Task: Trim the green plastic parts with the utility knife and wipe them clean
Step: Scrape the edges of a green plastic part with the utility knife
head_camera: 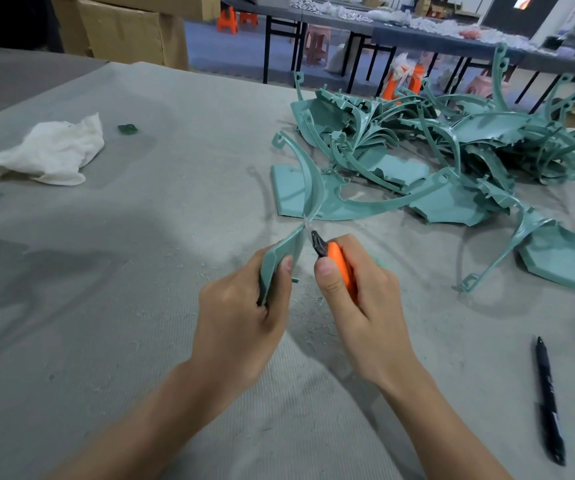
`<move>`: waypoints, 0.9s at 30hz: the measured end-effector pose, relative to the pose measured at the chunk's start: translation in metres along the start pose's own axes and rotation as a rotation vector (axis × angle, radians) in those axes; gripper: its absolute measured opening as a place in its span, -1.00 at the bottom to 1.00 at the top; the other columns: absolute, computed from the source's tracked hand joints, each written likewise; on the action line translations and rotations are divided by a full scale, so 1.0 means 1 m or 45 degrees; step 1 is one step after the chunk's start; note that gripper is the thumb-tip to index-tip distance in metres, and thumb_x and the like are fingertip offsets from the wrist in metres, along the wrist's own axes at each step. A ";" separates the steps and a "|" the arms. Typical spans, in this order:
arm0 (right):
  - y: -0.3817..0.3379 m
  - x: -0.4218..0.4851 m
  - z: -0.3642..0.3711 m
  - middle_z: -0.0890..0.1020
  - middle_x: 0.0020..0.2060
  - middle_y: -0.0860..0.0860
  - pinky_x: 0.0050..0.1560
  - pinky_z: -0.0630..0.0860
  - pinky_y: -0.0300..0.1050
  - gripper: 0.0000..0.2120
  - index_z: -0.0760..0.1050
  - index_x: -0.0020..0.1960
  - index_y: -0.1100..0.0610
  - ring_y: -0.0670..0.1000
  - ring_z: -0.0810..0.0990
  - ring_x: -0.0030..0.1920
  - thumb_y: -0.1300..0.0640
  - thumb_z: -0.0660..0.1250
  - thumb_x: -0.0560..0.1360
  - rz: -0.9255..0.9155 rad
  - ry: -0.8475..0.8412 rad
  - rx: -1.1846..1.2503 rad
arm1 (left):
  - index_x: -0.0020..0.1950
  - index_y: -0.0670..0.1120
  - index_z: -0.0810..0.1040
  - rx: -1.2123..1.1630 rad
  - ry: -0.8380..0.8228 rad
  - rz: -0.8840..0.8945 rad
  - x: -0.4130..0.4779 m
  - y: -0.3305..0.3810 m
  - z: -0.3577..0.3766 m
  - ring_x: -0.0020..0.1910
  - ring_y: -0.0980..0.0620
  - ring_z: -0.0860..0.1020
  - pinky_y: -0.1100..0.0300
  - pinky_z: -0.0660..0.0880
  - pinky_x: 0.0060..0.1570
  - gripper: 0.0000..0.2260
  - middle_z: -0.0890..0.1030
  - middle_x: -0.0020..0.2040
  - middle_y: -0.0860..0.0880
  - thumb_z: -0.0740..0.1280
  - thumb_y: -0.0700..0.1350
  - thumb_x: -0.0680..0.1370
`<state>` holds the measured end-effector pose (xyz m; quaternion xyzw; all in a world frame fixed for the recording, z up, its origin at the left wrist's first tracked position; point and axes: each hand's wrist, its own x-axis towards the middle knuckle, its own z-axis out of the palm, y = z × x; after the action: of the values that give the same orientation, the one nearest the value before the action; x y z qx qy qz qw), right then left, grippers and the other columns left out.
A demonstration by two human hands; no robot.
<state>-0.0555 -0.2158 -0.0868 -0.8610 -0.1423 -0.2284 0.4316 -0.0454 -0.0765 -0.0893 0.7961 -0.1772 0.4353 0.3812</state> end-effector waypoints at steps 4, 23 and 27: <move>0.002 0.002 -0.002 0.32 -0.43 -0.02 -0.38 0.20 -0.28 -0.70 0.25 -0.21 -0.07 -0.08 0.30 -0.46 -0.20 0.07 0.62 0.048 0.024 -0.003 | -0.15 -0.14 0.56 0.006 -0.044 0.021 -0.001 0.001 -0.001 -0.38 0.09 0.31 0.67 0.15 -0.34 -0.66 0.17 -0.48 0.23 0.10 -0.02 0.65; -0.003 0.000 -0.005 0.26 -0.46 -0.07 -0.37 0.19 -0.23 -0.72 0.22 -0.22 -0.10 -0.08 0.27 -0.46 -0.17 0.10 0.62 0.014 0.042 -0.016 | -0.25 -0.15 0.51 0.036 -0.057 0.012 0.000 0.000 -0.002 -0.37 0.19 0.23 0.62 0.16 -0.35 -0.74 0.07 -0.42 0.21 0.20 -0.10 0.59; -0.002 0.000 -0.002 0.28 -0.47 -0.09 -0.37 0.21 -0.19 -0.72 0.24 -0.21 -0.11 -0.06 0.31 -0.45 -0.21 0.08 0.61 0.038 0.060 -0.081 | -0.23 -0.18 0.54 0.053 -0.062 0.010 0.001 0.000 -0.002 -0.36 0.18 0.22 0.64 0.16 -0.34 -0.66 0.10 -0.42 0.20 0.13 -0.05 0.63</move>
<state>-0.0573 -0.2161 -0.0846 -0.8706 -0.1119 -0.2466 0.4107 -0.0457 -0.0751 -0.0885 0.8135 -0.1806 0.4209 0.3583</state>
